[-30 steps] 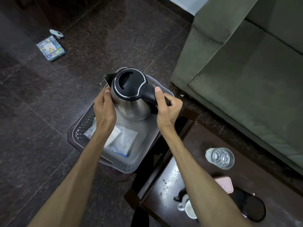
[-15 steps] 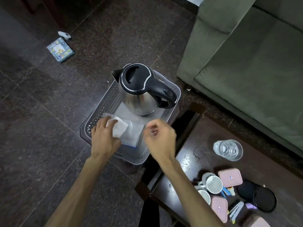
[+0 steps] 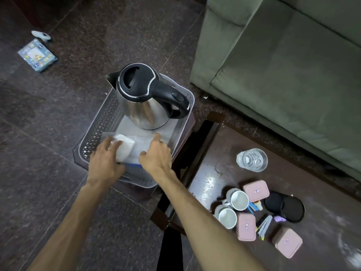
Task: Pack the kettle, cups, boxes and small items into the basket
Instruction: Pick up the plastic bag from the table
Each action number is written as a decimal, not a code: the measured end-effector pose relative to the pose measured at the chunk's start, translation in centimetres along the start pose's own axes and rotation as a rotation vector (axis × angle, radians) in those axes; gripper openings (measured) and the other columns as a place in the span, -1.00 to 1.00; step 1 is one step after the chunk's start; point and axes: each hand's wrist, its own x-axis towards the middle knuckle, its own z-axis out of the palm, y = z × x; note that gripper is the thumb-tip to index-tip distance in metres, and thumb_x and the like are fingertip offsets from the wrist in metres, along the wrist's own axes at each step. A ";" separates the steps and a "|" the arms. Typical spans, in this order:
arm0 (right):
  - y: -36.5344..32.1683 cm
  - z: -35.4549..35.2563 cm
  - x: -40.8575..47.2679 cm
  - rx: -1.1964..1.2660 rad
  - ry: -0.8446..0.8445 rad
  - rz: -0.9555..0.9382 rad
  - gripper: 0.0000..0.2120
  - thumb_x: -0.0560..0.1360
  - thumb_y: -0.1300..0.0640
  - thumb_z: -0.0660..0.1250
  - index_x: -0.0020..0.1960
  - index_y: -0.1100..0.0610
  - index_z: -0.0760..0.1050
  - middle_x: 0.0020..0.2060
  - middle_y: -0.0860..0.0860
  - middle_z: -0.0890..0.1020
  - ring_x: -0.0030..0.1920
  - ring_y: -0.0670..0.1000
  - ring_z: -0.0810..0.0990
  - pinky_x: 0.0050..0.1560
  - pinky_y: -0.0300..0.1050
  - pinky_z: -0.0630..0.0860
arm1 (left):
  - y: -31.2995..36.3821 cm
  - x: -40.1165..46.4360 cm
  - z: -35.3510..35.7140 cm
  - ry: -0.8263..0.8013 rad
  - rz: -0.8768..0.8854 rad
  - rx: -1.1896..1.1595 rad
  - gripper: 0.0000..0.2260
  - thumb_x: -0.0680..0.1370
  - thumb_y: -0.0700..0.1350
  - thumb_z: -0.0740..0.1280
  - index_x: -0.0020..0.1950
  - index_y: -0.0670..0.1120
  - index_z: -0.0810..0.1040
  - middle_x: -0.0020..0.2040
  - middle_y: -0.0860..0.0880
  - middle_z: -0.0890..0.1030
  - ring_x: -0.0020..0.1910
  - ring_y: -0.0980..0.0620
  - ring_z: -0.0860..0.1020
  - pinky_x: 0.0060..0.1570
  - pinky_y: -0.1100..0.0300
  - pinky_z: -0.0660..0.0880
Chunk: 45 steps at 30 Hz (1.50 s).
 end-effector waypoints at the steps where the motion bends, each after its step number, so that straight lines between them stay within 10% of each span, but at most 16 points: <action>1: -0.1 0.0 0.2 0.037 -0.017 0.027 -0.48 0.52 0.20 0.41 0.41 0.29 0.32 0.16 0.25 0.67 0.18 0.32 0.66 0.14 0.11 0.62 | 0.1 -0.1 -0.1 0.037 0.013 0.004 -0.44 0.36 -0.26 0.50 0.37 -0.22 0.59 0.39 -0.28 0.53 0.29 -0.38 0.54 0.28 -0.33 0.47; 6: 0.3 -0.9 0.7 0.477 -0.049 0.163 -0.59 0.53 0.01 0.39 0.34 0.10 0.51 -0.07 0.10 0.76 0.03 0.12 0.71 0.23 -0.03 0.60 | 1.5 -0.9 -1.8 0.281 0.073 -0.089 -0.72 0.54 -0.08 0.25 0.05 -0.19 0.68 0.00 -0.25 0.71 -0.11 -0.30 0.65 -0.01 -0.11 0.53; 11: 2.7 -4.1 -1.7 0.947 0.060 0.168 -0.60 0.47 -0.26 0.42 0.12 0.01 0.64 -0.17 -0.05 0.71 -0.05 0.04 0.70 0.22 0.10 0.59 | 5.2 -2.0 -4.9 0.428 -0.056 -0.598 -0.74 0.56 -0.07 0.24 -0.30 -0.10 0.36 -0.42 0.07 0.36 -0.43 0.16 0.29 -0.43 0.25 0.26; 18: 10.2 -8.5 -7.3 0.917 0.129 0.142 -0.21 0.20 -0.24 0.59 0.39 -0.12 0.46 0.19 -0.15 0.66 0.19 -0.18 0.63 0.23 -0.16 0.57 | 13.1 -5.6 -7.6 0.100 -0.212 -1.138 -0.87 0.42 -0.09 0.36 -0.34 0.01 0.59 -0.42 0.09 0.53 -0.44 0.09 0.50 -0.46 0.26 0.39; 21: 14.4 -10.2 -9.3 0.979 0.154 0.189 -0.38 0.30 -0.02 0.63 0.33 -0.06 0.54 0.11 -0.07 0.74 0.10 -0.10 0.71 0.14 -0.16 0.60 | 16.3 -7.2 -6.1 -0.208 -0.254 -1.321 -0.78 0.48 -0.08 0.31 -0.21 -0.07 0.74 -0.31 -0.09 0.67 -0.37 -0.09 0.65 -0.42 0.14 0.55; 25: 20.0 -13.2 -12.7 1.205 0.078 0.185 -0.88 0.36 0.08 0.53 -0.12 0.02 0.78 -0.22 0.01 0.79 -0.27 -0.13 0.74 -0.30 -0.33 0.58 | 20.4 -8.4 -2.5 -0.375 -0.340 -1.334 -0.76 0.53 -0.13 0.26 -0.20 -0.08 0.71 -0.34 -0.09 0.66 -0.41 -0.05 0.66 -0.44 0.14 0.57; 37: 34.2 -18.8 -21.5 1.311 0.050 0.166 -0.81 0.54 0.31 0.47 0.14 0.28 0.73 0.05 0.24 0.76 0.04 0.10 0.77 0.01 -0.10 0.70 | 29.7 -13.0 9.0 -0.678 -0.608 -1.310 -0.50 0.58 -0.22 0.17 -0.52 -0.15 0.64 -0.51 -0.09 0.58 -0.54 -0.01 0.62 -0.49 0.26 0.55; 45: 39.3 -20.3 -25.8 1.312 0.246 0.354 -0.86 0.46 0.31 0.56 -0.10 0.41 0.70 -0.24 0.19 0.75 -0.28 0.05 0.73 -0.17 -0.09 0.73 | 34.7 -18.3 12.8 -0.587 -0.527 -1.090 -0.74 0.53 -0.20 0.25 -0.34 -0.15 0.60 -0.39 -0.07 0.59 -0.44 0.00 0.56 -0.44 0.24 0.48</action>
